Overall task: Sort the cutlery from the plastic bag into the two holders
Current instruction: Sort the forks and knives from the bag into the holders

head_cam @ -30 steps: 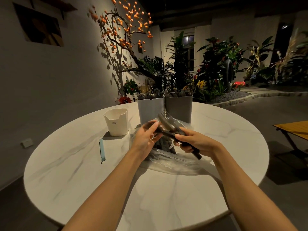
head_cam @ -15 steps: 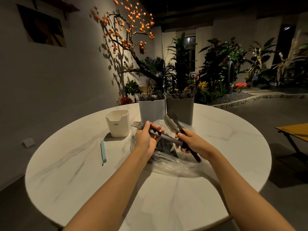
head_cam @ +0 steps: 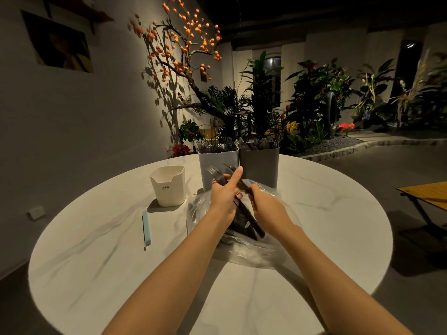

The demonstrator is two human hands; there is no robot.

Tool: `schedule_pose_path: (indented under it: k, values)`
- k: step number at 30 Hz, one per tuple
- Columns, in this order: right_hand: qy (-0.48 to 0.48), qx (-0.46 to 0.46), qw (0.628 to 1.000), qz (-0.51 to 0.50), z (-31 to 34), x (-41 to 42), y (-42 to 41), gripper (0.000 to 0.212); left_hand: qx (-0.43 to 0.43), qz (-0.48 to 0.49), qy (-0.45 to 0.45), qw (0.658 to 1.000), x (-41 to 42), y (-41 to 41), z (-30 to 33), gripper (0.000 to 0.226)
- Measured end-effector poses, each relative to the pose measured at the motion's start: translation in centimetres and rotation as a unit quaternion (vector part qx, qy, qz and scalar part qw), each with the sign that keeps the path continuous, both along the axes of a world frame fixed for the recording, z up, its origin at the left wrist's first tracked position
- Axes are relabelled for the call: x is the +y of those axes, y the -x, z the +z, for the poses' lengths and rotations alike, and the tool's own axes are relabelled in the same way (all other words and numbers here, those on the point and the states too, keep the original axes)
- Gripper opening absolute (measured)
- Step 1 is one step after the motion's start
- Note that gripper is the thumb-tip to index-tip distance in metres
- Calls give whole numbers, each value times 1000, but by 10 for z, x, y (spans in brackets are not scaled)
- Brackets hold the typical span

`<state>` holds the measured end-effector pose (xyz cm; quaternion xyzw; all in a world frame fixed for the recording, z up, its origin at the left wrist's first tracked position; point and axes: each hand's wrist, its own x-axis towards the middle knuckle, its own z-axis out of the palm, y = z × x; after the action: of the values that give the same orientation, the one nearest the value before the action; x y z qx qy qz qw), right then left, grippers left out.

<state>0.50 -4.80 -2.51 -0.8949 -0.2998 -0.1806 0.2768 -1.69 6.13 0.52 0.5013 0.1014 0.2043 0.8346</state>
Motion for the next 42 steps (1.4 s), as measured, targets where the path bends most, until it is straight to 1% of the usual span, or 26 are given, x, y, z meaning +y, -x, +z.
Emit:
schedule_pose_path:
  k: [2,3,5,7,11,13,15,18,22,24,26,28,30,33,35,37,39,40,42]
  values:
    - [0,-11,1000,-2,0,2,1,32,21,32,-30,999,-4,-3,2,52]
    - [-7,-15,1000,0,0,2,2,33,30,52,-38,997,-4,-5,2,54]
    - [-27,-5,1000,12,2,3,3,32,47,91,-47,994,-5,-10,3,43]
    - [-67,28,997,34,4,5,4,30,48,108,-43,992,-5,-11,5,32]
    - [-143,116,980,76,10,8,5,33,21,93,-5,995,-2,-13,11,28]
    - [-169,170,967,89,14,8,3,35,9,92,4,996,0,-12,15,14]
    - [-176,191,961,95,18,7,-1,31,4,102,11,995,5,-13,18,6]
    - [-179,197,960,92,23,7,-7,23,2,107,26,994,11,-16,23,15]
    - [-191,255,942,110,34,6,-11,31,-2,106,14,994,15,-21,30,23]
    - [-167,282,935,135,38,5,-13,34,-8,112,8,994,17,-24,34,19]
    - [-143,287,937,137,40,5,-17,36,-9,114,0,993,18,-26,38,11]
    - [-151,291,934,138,41,5,-23,37,-15,110,-4,994,19,-28,42,9]
    - [-165,312,923,154,43,5,-30,37,-26,101,-15,994,19,-30,45,10]
    - [-176,361,899,173,49,4,-37,34,-34,86,-28,995,21,-36,48,21]
    - [-182,380,890,173,53,4,-41,30,-28,78,-24,996,22,-41,51,29]
    - [-183,385,888,171,55,6,-46,30,-19,75,-31,997,22,-46,55,32]
    - [-202,387,885,165,56,9,-54,36,-18,67,-42,997,19,-52,60,32]
    - [-220,384,883,155,58,11,-58,39,-18,61,-39,997,18,-55,62,29]
    - [-242,363,891,125,64,13,-67,35,-13,51,-26,998,16,-60,66,24]
